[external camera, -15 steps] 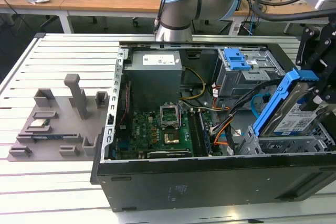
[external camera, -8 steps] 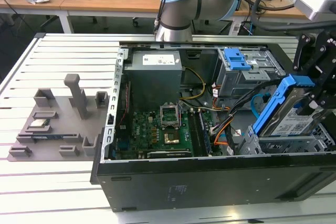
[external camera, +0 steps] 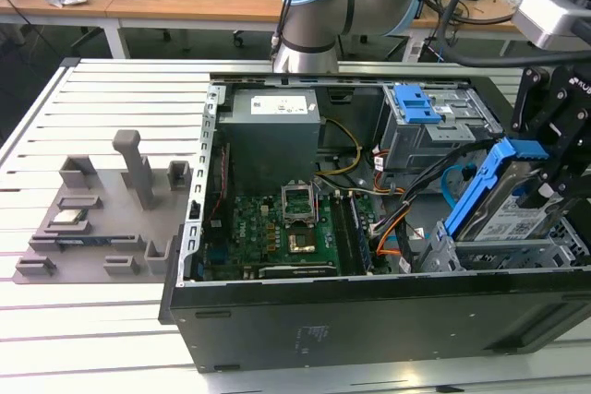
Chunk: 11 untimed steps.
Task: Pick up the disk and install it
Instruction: 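Insert the disk into the insertion slot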
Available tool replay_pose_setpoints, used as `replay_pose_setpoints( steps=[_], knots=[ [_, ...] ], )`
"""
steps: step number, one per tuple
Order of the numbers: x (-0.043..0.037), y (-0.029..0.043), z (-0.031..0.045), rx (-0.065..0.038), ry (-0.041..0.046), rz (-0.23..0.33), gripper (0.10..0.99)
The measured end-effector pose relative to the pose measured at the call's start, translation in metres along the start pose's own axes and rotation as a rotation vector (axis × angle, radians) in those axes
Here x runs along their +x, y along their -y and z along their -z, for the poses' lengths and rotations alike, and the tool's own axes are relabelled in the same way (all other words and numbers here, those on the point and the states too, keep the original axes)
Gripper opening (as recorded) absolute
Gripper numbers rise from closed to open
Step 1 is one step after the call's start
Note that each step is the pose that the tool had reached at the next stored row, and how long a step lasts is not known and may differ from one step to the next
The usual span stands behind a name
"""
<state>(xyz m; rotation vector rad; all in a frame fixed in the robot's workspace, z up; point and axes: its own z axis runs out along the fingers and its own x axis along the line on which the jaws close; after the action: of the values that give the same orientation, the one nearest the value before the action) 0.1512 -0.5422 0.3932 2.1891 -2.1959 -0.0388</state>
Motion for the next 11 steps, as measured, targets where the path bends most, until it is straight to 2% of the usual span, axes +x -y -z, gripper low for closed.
replay_pose_setpoints(
  steps=[11],
  knots=[
    [0.0000,0.0003,-0.0060,0.000,0.0000,0.000,0.361]
  ],
)
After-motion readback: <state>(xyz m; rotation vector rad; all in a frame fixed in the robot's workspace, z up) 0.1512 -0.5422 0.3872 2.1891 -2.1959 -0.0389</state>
